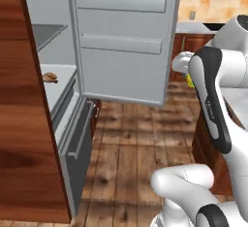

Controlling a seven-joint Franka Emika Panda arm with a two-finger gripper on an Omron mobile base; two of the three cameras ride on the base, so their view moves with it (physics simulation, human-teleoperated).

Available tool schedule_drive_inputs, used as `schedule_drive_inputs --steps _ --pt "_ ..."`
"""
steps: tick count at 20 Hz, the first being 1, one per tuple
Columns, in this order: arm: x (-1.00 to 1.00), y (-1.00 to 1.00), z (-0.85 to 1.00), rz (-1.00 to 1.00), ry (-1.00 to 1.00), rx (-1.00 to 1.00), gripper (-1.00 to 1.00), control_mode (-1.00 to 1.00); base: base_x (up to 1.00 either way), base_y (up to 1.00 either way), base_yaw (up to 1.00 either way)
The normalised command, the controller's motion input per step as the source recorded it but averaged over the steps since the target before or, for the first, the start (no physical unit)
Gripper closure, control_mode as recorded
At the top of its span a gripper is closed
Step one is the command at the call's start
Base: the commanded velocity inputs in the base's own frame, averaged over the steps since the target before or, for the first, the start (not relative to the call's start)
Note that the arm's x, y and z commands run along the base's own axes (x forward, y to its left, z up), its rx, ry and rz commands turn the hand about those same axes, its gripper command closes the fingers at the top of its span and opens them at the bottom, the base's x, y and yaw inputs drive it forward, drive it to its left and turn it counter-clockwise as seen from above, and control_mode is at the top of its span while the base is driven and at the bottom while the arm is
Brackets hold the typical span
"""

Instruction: Open the fridge, remove the apple, corn, and chicken drumstick, and place them on any counter.

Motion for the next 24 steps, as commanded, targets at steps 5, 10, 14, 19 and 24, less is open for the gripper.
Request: schedule_drive_inputs --steps 5,10,14,19,24 --pt "0.00 0.00 0.00 0.00 0.00 0.00 1.00 1.00 -0.54 -0.20 -0.69" --pt "0.00 0.00 0.00 0.00 0.00 0.00 1.00 1.00 -0.01 -0.82 -0.60" --pt "0.00 -0.14 -0.06 -0.08 0.01 0.01 1.00 -1.00 0.01 -0.66 -0.32" --pt "0.78 -0.87 -0.82 -0.22 0.11 0.03 1.00 -1.00 0.00 0.00 0.00" --pt "1.00 -0.61 -1.00 -0.09 0.21 0.07 1.00 -1.00 0.00 0.00 0.00"
